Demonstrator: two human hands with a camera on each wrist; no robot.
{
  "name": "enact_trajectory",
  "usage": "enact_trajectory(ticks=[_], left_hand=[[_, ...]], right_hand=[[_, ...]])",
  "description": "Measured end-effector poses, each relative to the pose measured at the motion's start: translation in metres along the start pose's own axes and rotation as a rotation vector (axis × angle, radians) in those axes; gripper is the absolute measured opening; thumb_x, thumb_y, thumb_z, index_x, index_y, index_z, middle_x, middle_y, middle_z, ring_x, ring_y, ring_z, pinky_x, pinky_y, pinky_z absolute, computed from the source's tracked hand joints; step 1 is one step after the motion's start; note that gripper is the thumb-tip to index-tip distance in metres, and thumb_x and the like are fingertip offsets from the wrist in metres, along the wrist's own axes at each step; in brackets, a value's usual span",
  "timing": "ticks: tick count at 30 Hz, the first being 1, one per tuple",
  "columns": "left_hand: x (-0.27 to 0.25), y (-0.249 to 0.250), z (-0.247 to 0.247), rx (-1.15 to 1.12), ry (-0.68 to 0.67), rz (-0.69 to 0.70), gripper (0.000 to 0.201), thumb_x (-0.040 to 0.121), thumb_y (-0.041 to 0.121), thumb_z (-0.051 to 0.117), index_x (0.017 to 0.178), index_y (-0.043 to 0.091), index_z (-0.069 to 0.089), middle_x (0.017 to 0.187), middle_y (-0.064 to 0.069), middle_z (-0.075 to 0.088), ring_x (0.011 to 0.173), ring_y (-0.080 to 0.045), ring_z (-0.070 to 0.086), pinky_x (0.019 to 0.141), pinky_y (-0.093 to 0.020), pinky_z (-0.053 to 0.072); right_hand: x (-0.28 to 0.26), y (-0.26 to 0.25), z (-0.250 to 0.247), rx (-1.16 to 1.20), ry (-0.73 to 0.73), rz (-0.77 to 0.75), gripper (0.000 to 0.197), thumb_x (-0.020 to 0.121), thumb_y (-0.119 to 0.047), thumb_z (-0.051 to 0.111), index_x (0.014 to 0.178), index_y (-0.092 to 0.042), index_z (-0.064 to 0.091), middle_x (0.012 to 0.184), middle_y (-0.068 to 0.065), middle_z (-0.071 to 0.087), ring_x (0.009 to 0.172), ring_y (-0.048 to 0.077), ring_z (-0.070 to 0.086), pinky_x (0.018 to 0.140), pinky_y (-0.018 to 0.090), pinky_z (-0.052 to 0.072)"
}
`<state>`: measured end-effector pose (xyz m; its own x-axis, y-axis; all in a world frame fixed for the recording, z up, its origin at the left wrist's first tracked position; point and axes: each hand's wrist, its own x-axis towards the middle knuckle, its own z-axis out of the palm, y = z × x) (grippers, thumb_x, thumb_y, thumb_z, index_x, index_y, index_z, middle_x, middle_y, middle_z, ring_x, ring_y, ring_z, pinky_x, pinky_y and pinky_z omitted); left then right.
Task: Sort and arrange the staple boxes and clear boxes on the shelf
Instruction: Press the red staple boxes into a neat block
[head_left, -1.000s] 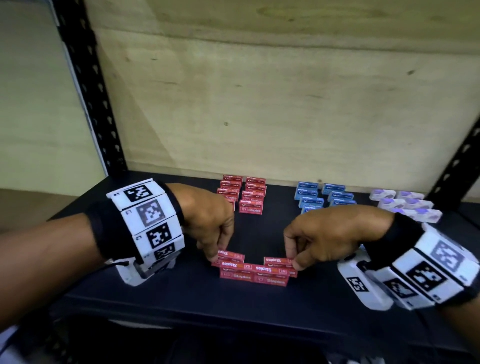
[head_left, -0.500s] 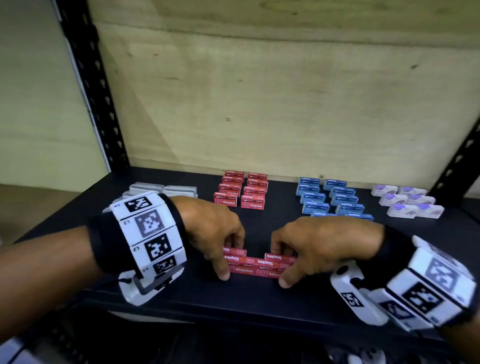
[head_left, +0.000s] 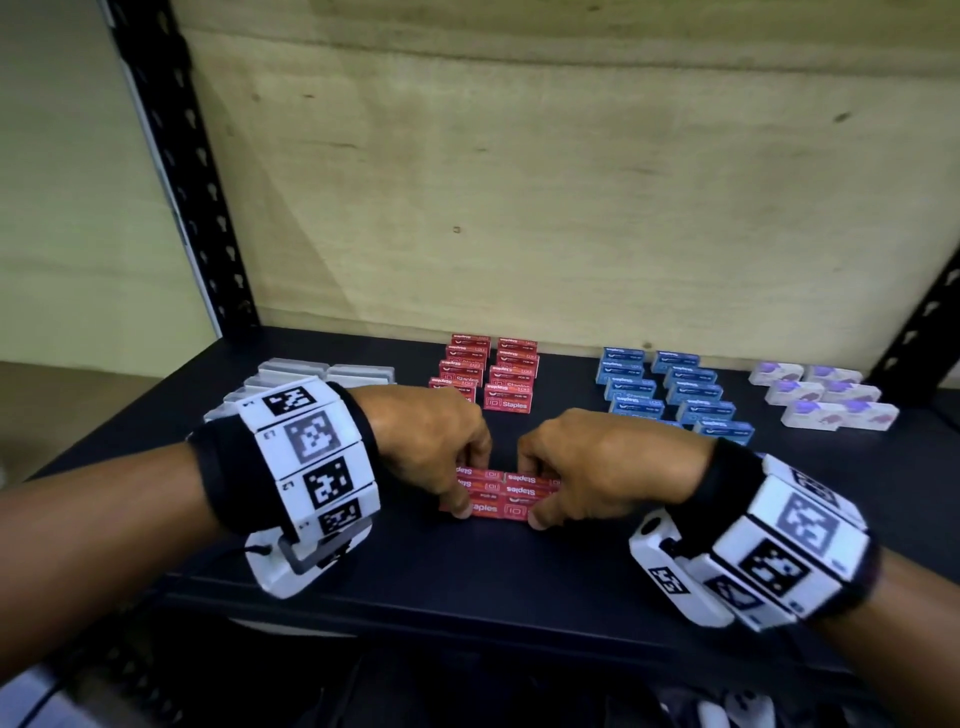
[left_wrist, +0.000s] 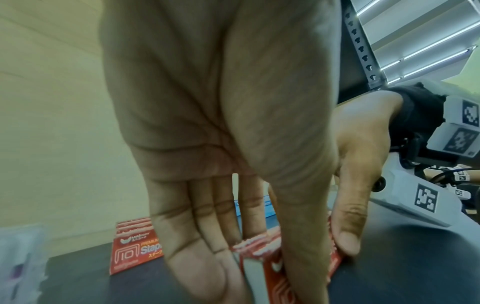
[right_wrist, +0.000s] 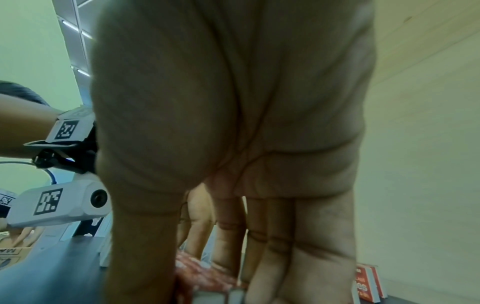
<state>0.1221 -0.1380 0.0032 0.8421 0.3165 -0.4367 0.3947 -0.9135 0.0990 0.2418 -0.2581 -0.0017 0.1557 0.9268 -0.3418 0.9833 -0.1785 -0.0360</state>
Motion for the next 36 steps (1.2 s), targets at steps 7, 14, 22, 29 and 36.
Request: enact_trajectory(ticks=[7, 14, 22, 29, 36], left_hand=[[0.004, -0.005, -0.004, -0.037, -0.06, 0.01, 0.044, 0.074, 0.046, 0.079, 0.113, 0.033, 0.064, 0.1, 0.016, 0.066, 0.088, -0.001, 0.061, 0.086, -0.025, 0.052], [0.007, -0.025, -0.053, -0.029, 0.049, -0.066, 0.051, 0.075, 0.056, 0.074, 0.118, 0.033, 0.062, 0.106, 0.016, 0.066, 0.092, -0.003, 0.062, 0.079, -0.02, 0.047], [0.064, -0.054, -0.085, 0.309, 0.109, -0.189, 0.025, 0.078, 0.044, 0.077, 0.094, 0.026, 0.068, 0.084, 0.013, 0.062, 0.084, -0.011, 0.058, 0.062, -0.023, 0.041], [0.093, -0.058, -0.086, 0.22, -0.099, -0.117, 0.034, 0.076, 0.028, 0.082, 0.106, 0.018, 0.071, 0.096, 0.005, 0.07, 0.069, 0.0, 0.053, 0.06, -0.016, 0.045], [0.103, -0.057, -0.079, 0.201, -0.098, -0.106, 0.026, 0.081, 0.017, 0.078, 0.106, 0.015, 0.071, 0.093, 0.005, 0.067, 0.078, -0.006, 0.055, 0.054, -0.012, 0.043]], right_hand=[[0.003, 0.003, -0.004, 0.026, -0.068, -0.015, 0.041, 0.081, -0.055, 0.071, 0.112, -0.03, 0.062, 0.099, -0.011, 0.067, 0.087, 0.01, 0.062, 0.077, 0.029, 0.052], [0.01, 0.034, -0.049, 0.154, -0.145, 0.006, 0.046, 0.081, -0.059, 0.068, 0.117, -0.032, 0.059, 0.102, -0.005, 0.073, 0.09, 0.014, 0.07, 0.089, 0.033, 0.054], [0.085, 0.054, -0.065, 0.044, -0.065, 0.072, 0.023, 0.087, -0.031, 0.073, 0.103, -0.015, 0.07, 0.078, 0.005, 0.071, 0.064, 0.016, 0.059, 0.064, 0.026, 0.047], [0.119, 0.054, -0.062, 0.013, -0.181, 0.06, 0.005, 0.086, -0.019, 0.072, 0.09, -0.016, 0.069, 0.083, 0.004, 0.074, 0.073, 0.017, 0.067, 0.081, 0.034, 0.056], [0.121, 0.057, -0.062, 0.065, -0.195, 0.052, 0.014, 0.087, -0.014, 0.071, 0.1, -0.01, 0.071, 0.091, 0.007, 0.077, 0.077, 0.016, 0.071, 0.085, 0.035, 0.057]])
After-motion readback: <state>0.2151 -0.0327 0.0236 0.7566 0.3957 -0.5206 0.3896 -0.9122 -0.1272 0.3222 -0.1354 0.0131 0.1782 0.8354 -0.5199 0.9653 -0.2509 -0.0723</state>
